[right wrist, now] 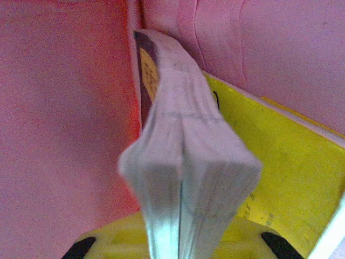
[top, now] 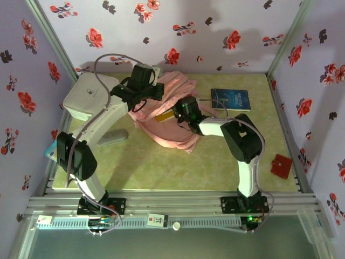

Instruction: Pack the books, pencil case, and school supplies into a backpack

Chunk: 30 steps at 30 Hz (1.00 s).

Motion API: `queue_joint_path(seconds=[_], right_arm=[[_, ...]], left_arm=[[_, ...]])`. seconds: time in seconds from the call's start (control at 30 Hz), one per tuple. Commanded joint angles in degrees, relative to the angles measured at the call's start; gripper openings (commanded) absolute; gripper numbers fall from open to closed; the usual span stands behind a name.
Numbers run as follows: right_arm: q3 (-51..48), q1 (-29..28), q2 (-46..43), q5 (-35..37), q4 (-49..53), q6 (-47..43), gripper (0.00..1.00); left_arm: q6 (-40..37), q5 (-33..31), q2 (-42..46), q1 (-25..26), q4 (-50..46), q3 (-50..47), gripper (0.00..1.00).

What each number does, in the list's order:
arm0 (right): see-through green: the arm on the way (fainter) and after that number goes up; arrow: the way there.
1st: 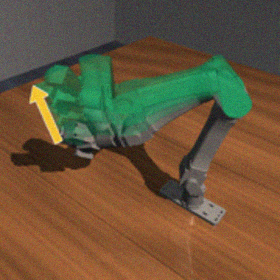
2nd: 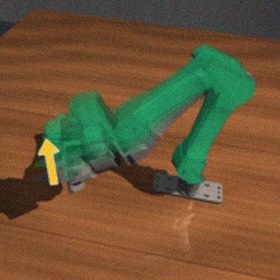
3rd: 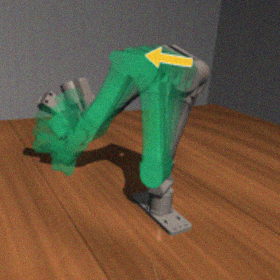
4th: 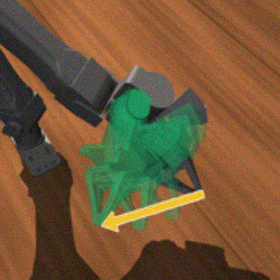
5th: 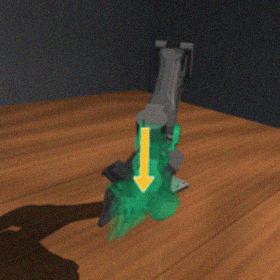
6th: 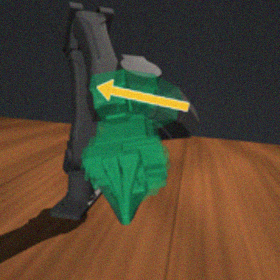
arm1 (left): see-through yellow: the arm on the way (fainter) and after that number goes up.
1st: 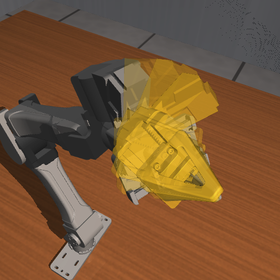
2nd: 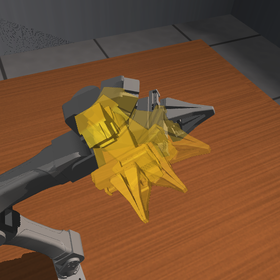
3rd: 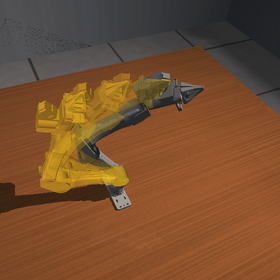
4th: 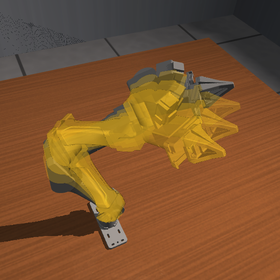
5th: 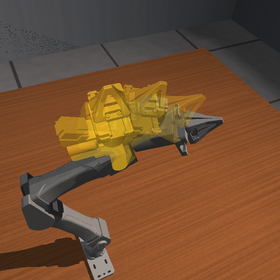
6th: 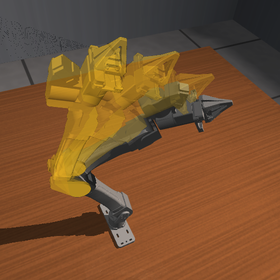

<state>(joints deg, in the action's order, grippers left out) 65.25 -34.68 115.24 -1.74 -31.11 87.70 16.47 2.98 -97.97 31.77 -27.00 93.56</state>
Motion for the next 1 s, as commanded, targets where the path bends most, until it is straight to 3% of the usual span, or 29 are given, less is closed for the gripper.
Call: queue_joint_path(seconds=[0.0,0.23,0.63,0.87,0.93,0.97], right_arm=[[3.5,-0.6,1.5,-1.7,-3.4,0.5,0.20],[1.4,-0.4,-0.4,-4.7,-5.1,-1.0,0.37],[-16.1,1.0,-22.3,-2.4,6.2,-5.7,0.56],[-22.5,3.1,-39.1,11.8,31.7,-17.1,0.68],[-22.5,4.8,-42.4,14.5,36.5,-21.4,0.69],[-22.0,6.2,-43.8,15.3,39.4,-23.6,0.71]], left_arm=[[3.3,3.4,3.8,-1.1,6.5,0.4,0.00],[4.3,4.3,3.8,-2.3,7.0,-0.4,0.00],[3.0,4.6,4.9,-4.6,6.6,-4.1,0.00],[-4.1,4.4,8.8,-5.0,5.9,-13.0,0.00],[-4.9,4.8,10.5,-5.1,6.1,-16.3,0.14],[-4.6,4.8,11.6,-5.0,6.4,-18.1,0.30]])
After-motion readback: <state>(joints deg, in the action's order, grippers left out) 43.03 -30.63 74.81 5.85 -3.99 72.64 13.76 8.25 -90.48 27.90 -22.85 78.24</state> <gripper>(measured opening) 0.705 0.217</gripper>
